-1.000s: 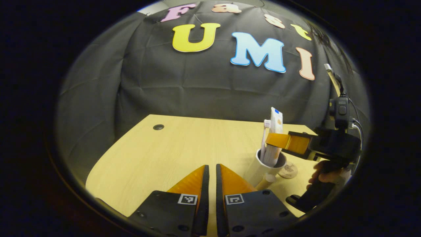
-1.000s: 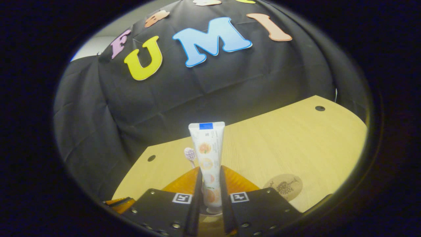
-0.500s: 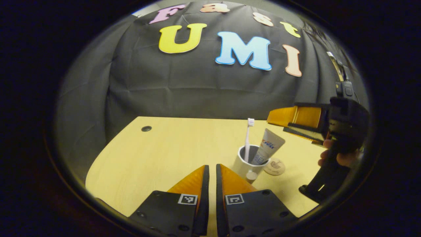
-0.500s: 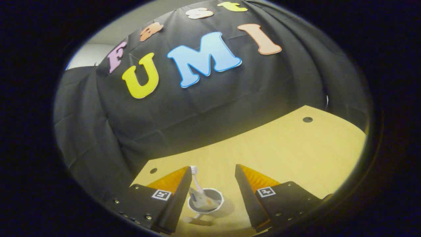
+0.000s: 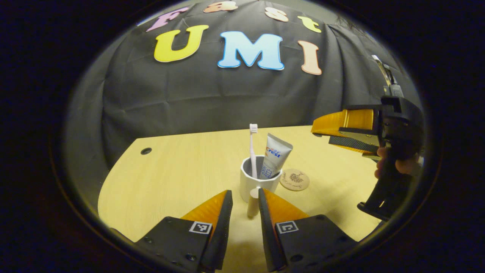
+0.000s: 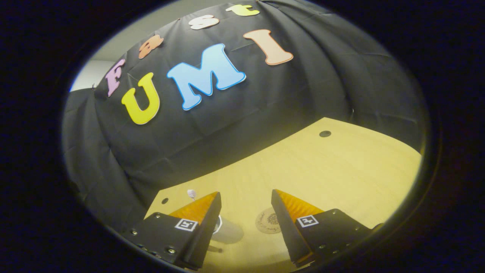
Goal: Put the toothbrush and toothpaste on the desktop into the cup, then pick up the cup and place it on the coaster on the desktop.
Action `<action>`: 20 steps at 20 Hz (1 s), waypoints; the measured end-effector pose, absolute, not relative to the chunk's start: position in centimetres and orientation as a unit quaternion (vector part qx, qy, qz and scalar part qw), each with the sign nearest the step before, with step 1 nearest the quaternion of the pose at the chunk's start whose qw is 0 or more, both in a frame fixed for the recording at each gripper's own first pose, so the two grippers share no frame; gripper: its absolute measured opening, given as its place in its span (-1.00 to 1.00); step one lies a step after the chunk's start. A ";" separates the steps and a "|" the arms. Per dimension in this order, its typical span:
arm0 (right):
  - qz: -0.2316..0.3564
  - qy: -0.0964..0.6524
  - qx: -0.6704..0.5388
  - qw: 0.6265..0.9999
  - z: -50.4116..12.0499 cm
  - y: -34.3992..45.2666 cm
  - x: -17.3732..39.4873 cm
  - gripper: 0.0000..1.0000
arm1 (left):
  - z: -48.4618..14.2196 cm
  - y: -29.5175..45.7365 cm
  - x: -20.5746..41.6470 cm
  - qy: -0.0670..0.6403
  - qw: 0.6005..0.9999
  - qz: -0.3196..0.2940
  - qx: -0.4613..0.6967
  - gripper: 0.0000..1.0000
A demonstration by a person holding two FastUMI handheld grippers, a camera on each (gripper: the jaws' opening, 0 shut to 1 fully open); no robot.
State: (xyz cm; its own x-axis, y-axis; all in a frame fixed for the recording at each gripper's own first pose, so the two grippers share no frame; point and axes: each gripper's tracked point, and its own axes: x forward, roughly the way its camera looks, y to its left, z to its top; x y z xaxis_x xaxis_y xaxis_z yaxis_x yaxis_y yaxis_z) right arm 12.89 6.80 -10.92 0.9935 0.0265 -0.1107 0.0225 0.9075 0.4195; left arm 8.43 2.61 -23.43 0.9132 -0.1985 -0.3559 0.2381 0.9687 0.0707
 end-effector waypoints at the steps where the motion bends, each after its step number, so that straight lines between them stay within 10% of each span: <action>1: 0.001 0.061 0.215 0.975 -11.1 6.6 12.7 0.60 | -23.7 2.1 8.6 0.180 0.975 -0.118 0.062 0.00; 18: -0.028 0.094 0.254 0.962 -13.8 3.4 14.3 0.60 | -29.1 0.8 12.0 0.266 0.944 -0.137 0.139 -0.12; 20: -0.029 0.099 0.263 0.959 -14.1 3.3 14.8 0.60 | -29.7 0.9 12.3 0.284 0.935 -0.144 0.157 0.10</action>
